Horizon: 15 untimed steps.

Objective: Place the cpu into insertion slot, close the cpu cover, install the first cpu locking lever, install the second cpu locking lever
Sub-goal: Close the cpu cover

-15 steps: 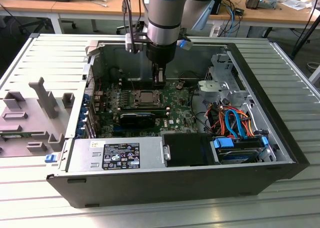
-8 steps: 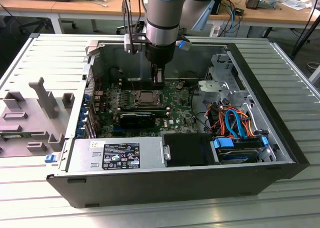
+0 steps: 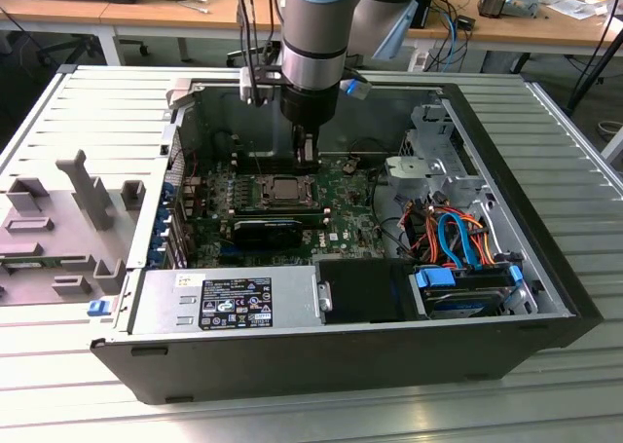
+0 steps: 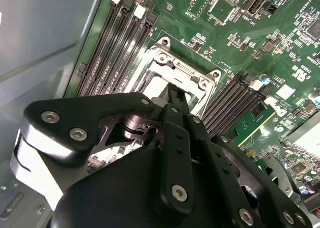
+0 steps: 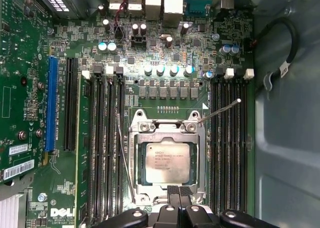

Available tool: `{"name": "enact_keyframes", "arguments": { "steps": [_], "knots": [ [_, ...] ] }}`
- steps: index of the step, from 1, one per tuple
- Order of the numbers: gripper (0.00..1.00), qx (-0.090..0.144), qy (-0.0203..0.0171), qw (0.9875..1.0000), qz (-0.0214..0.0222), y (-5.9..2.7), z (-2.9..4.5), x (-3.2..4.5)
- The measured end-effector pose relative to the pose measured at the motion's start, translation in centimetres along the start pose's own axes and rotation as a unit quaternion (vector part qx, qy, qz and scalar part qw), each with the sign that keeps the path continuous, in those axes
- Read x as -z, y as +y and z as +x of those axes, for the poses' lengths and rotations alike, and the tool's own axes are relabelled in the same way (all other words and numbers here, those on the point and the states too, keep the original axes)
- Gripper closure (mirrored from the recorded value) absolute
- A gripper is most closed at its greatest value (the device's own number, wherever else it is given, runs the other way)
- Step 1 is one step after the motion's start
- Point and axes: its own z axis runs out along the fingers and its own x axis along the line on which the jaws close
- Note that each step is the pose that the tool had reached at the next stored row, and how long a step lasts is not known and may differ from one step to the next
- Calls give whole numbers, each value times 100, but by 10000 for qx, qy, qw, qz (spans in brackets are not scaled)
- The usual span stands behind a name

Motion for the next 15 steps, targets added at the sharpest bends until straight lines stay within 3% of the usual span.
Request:
{"name": "enact_keyframes", "arguments": {
  "steps": [15],
  "knots": [
    [89, 0, 0, 10000, 0, 55, 2, -39]
  ]
}}
